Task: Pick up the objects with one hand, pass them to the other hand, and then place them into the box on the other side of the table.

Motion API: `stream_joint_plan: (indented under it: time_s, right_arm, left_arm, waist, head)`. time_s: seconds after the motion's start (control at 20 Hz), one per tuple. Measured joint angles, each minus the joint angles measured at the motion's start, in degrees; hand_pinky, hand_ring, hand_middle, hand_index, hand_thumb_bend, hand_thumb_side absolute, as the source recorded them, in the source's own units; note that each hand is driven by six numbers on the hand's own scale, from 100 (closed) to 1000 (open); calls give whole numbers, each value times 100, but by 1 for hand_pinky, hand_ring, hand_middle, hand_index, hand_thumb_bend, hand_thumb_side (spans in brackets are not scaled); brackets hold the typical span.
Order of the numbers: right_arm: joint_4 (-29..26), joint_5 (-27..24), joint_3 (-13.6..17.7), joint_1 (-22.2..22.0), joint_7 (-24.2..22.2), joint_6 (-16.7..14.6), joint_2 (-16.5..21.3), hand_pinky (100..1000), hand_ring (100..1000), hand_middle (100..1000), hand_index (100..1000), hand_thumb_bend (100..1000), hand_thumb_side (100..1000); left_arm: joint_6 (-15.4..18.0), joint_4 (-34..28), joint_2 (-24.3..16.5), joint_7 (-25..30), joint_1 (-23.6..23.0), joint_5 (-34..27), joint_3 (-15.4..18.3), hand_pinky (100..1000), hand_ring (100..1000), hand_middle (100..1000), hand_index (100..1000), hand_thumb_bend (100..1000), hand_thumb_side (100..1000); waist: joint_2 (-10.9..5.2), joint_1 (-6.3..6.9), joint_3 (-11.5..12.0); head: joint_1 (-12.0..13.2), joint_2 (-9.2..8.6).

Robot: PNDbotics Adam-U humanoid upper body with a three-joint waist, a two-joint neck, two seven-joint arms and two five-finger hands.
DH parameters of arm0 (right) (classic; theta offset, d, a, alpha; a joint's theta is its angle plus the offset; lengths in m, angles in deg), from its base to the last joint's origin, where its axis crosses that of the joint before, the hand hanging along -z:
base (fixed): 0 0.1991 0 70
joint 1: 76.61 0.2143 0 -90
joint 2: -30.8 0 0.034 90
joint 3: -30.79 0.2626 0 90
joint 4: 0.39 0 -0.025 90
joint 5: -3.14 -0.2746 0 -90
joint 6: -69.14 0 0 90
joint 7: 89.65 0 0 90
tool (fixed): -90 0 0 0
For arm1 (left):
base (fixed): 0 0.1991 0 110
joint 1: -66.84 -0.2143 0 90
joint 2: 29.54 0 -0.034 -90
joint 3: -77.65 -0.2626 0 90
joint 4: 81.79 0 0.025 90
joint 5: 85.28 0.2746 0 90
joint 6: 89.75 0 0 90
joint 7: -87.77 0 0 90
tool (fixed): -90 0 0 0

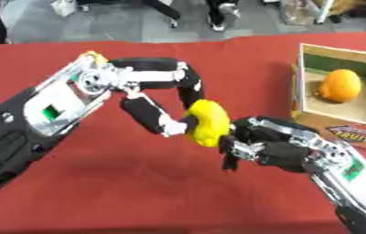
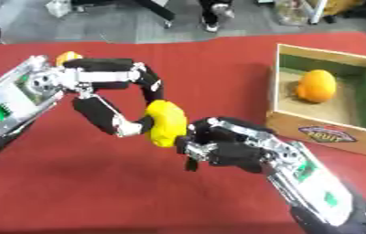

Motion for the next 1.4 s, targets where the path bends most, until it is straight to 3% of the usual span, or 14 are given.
stream_joint_plan:
  time_s: [0.05, 0.1, 0.15, 0.3, 0.4, 0.8, 1.1, 1.4]
  right_arm:
    - [0, 0, 0, 0, 4, -6, 0, 561, 403, 317, 540, 100, 416]
    - [1, 0, 0, 0, 8, -10, 0, 570, 417, 329, 644, 100, 549]
    - [1, 0, 0, 0, 14, -16, 0, 575, 424, 339, 706, 100, 615]
    - [1, 8, 0, 0, 10, -13, 0, 594, 448, 372, 910, 100, 752]
    - [1, 50, 0, 0, -5, 2, 1, 600, 455, 381, 1000, 100, 813]
    - [1, 197, 3, -1, 164, 126, 8, 612, 466, 399, 1000, 100, 886]
    - [2, 272, 2, -2, 435, 208, 18, 620, 471, 408, 1000, 100, 888]
    - [-6, 5, -2, -2, 305, 113, 21, 635, 481, 426, 1000, 100, 867]
  left_arm:
    - [4, 0, 0, 4, 0, 0, 6, 706, 589, 550, 623, 100, 244]
    - [7, 0, 0, 7, 0, 0, 7, 705, 585, 543, 615, 100, 244]
    - [8, 0, 0, 6, 0, -7, 9, 705, 584, 540, 613, 100, 244]
    - [-4, 0, 0, -12, 0, -40, 9, 705, 582, 535, 608, 100, 244]
    - [-14, 0, 0, -21, 1, -68, 9, 705, 582, 533, 605, 100, 244]
    - [-49, -36, 0, -6, 34, -76, 9, 705, 581, 529, 601, 100, 244]
    - [-59, -39, -1, 21, 38, -74, 11, 707, 583, 529, 601, 100, 244]
    - [-80, -35, 0, 153, 49, -47, 10, 713, 602, 558, 624, 100, 244]
  waist:
    - [0, 0, 0]
    - [0, 0, 0]
    - [0, 0, 0]
    - [0, 1, 0]
    - [0, 1, 0]
    - [0, 1, 4]
    - [0, 1, 5]
    - [0, 1, 5]
  head:
    - [0, 0]
    - [0, 0]
    - [0, 0]
    - [0, 0]
    - [0, 0]
    - [1, 0]
    - [1, 0]
    - [2, 0]
